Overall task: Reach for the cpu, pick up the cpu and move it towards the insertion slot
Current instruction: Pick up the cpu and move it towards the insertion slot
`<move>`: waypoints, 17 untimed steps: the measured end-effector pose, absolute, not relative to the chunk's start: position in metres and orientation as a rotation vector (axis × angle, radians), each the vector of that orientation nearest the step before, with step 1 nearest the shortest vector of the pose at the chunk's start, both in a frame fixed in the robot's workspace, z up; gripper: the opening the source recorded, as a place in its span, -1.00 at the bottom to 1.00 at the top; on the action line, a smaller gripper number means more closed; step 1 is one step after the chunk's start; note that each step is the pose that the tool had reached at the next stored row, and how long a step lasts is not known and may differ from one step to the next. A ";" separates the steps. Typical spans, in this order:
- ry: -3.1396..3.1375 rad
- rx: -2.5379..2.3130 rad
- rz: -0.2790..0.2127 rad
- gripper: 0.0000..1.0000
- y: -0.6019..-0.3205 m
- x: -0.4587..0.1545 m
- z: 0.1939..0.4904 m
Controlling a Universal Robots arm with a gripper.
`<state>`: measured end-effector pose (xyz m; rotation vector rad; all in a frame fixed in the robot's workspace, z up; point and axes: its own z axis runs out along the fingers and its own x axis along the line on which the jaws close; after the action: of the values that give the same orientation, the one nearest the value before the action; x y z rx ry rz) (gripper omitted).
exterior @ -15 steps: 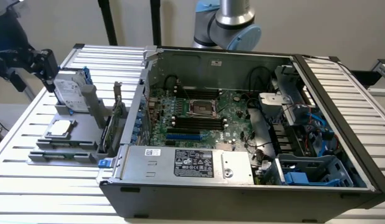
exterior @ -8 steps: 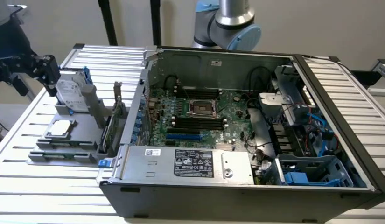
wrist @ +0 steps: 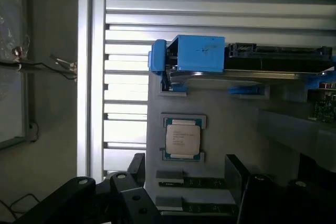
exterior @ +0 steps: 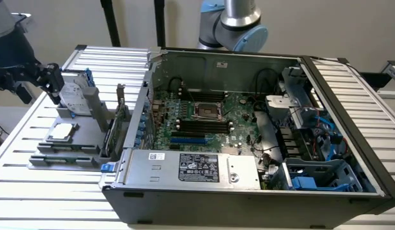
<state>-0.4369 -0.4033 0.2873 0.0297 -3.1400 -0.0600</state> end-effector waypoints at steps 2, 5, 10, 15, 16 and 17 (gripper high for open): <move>-3.140 0.030 -0.060 0.42 -0.404 -0.437 0.284; -3.140 0.030 -0.060 0.42 -0.405 -0.437 0.278; -3.140 0.030 -0.060 0.42 -0.407 -0.437 0.269; -3.140 0.030 -0.060 0.42 -0.409 -0.437 0.260; -3.140 0.030 -0.060 0.42 -0.409 -0.437 0.258; -3.140 0.030 -0.060 0.42 -0.409 -0.437 0.256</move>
<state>-0.4369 -0.4092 0.2564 0.0296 -3.1401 -0.0600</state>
